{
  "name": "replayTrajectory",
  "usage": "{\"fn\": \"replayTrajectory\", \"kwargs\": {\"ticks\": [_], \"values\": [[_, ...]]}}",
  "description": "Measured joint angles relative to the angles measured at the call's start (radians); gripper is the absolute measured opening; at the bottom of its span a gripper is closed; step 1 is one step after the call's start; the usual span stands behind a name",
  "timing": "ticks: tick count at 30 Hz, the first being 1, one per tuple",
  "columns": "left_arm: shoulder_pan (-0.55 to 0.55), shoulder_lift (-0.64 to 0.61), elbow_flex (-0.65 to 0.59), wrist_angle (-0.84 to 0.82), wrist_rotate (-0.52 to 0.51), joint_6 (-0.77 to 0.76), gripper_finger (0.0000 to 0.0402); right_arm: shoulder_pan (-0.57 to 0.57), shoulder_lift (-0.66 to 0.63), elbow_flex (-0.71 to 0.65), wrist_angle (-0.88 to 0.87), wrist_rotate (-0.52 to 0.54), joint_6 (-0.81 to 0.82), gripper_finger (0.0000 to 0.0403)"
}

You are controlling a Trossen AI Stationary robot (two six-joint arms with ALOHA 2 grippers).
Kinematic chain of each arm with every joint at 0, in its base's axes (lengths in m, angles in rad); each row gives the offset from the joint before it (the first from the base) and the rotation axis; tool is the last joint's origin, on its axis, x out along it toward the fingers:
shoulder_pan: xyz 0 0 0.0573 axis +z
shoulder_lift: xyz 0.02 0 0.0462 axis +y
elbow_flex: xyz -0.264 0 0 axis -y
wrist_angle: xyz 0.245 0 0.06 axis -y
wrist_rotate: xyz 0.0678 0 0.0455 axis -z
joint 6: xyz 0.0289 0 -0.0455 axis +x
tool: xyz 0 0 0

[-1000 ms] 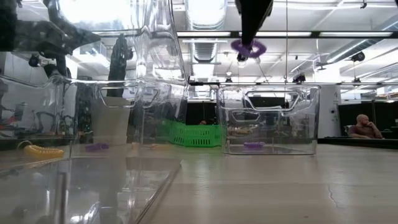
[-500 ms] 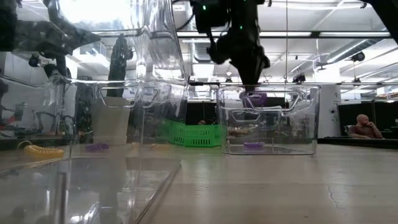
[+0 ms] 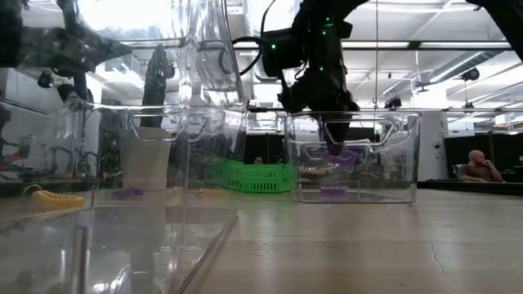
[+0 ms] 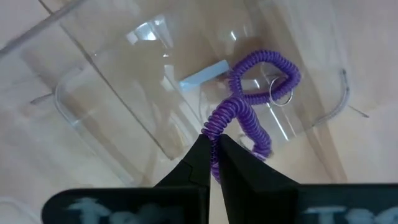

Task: Sort spring keychains
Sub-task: Put the bottom violet spring keychain into the top transparent bin, then put the violet spring keychain into the top transparent bin

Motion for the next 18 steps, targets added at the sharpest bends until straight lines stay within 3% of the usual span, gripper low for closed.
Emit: {"fn": "replayTrajectory", "kwargs": {"ticks": [4,13,18], "values": [[0.0,0.0,0.0,0.0,0.0,-0.001,0.0,-0.001,0.0,-0.014,0.022,0.027,0.02,0.0027],[0.0,0.0,0.0,-0.001,0.0,-0.002,0.0,0.0,0.0,-0.01,0.035,0.026,0.064,0.0145],[0.0,0.0,0.0,-0.001,0.021,-0.011,0.0,0.009,-0.032,-0.01,0.037,0.025,0.106,0.0187]]}}
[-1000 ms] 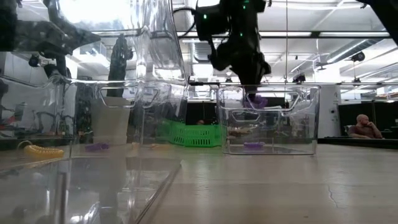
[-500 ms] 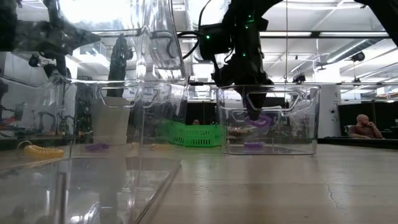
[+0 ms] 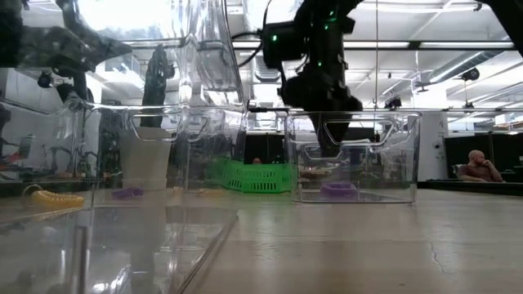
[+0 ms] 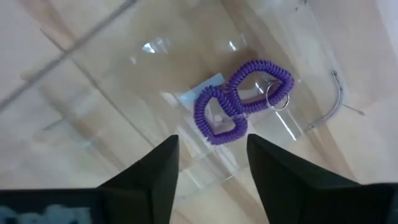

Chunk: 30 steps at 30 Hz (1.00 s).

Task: Sort spring keychains
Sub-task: Put the violet spring keychain into the top transparent bin

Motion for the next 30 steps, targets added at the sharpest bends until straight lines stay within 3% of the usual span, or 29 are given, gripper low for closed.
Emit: {"fn": "replayTrajectory", "kwargs": {"ticks": [5,11,17,23,30], "values": [[0.0,0.0,0.0,0.0,0.008,-0.001,0.0,0.029,-0.075,0.0,0.059,0.001,0.065,0.0191],[0.0,0.0,0.0,-0.002,0.008,-0.001,0.0,0.078,-0.177,0.001,0.195,0.026,0.15,0.0167],[0.0,0.002,0.0,-0.007,0.008,0.001,0.0,0.12,-0.233,0.001,0.326,0.042,0.203,0.0113],[0.0,0.013,0.0,-0.014,0.008,-0.041,0.0,0.155,-0.235,0.001,0.383,0.05,0.226,0.0019],[0.0,0.095,0.0,-0.015,0.044,-0.102,0.0,0.201,-0.235,-0.003,0.407,0.068,0.264,0.0009]]}}
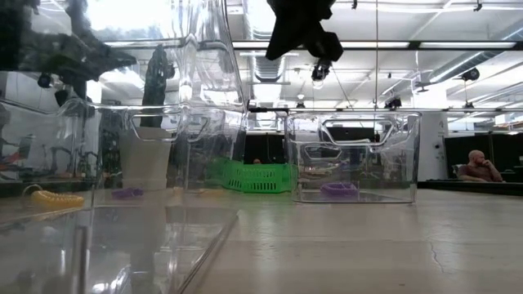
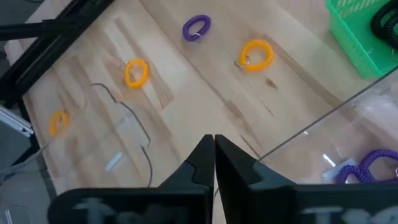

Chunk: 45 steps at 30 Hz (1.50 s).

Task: Sort spring keychains
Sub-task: Put the violet spring keychain into the top transparent bin

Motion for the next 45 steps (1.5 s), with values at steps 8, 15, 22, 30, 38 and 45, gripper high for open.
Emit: {"fn": "replayTrajectory", "kwargs": {"ticks": [8,15,22,30,38,45], "values": [[0.0,0.159,0.065,-0.076,0.078,-0.002,0.0,0.046,0.0,0.0,0.001,0.043,0.045,0.0008],[0.0,0.308,0.216,-0.382,0.113,0.092,0.0009,0.077,0.001,0.0,0.004,0.07,0.061,0.0008],[0.0,0.434,0.305,-0.534,0.112,0.161,0.0083,0.101,0.001,-0.001,0.022,0.101,0.086,0.0008],[0.007,0.633,0.377,-0.663,0.105,0.267,0.0129,0.127,0.001,-0.001,0.046,0.12,0.103,0.0008],[0.032,0.818,0.434,-0.685,0.106,0.375,0.013,0.137,0.001,-0.001,0.048,0.12,0.11,0.0008],[0.092,0.953,0.471,-0.683,0.122,0.505,0.013,0.146,0.001,-0.001,0.048,0.12,0.117,0.0008]]}}
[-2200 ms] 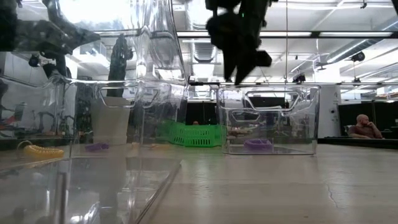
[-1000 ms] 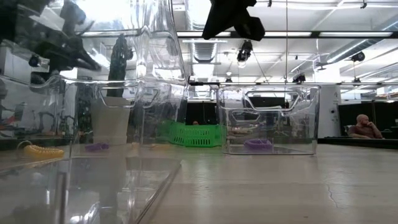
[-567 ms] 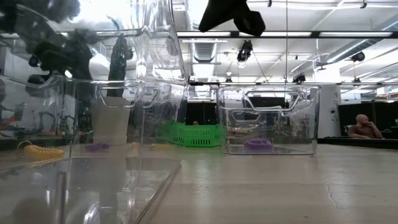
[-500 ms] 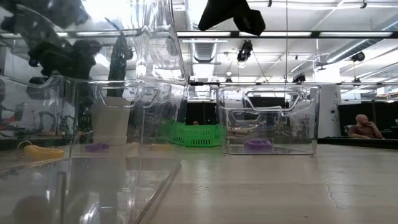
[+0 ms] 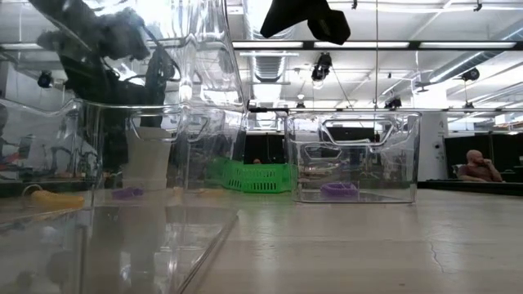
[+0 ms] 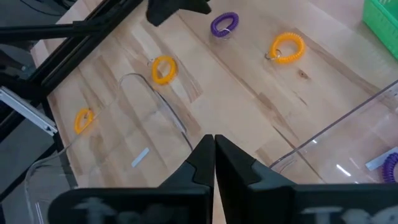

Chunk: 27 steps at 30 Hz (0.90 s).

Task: Sort spring keychains
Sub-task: Put the violet spring keychain into the top transparent bin

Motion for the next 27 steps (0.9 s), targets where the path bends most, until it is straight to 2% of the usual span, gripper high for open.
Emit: {"fn": "replayTrajectory", "kwargs": {"ticks": [13,27], "values": [[0.071,0.176,0.046,0.017,0.017,0.125,0.013,0.001,0.0,0.0,0.001,0.0,0.005,0.0008],[0.078,0.298,0.053,0.041,0.019,0.169,0.013,0.01,0.0,0.0,0.004,0.008,0.004,0.0008]]}}
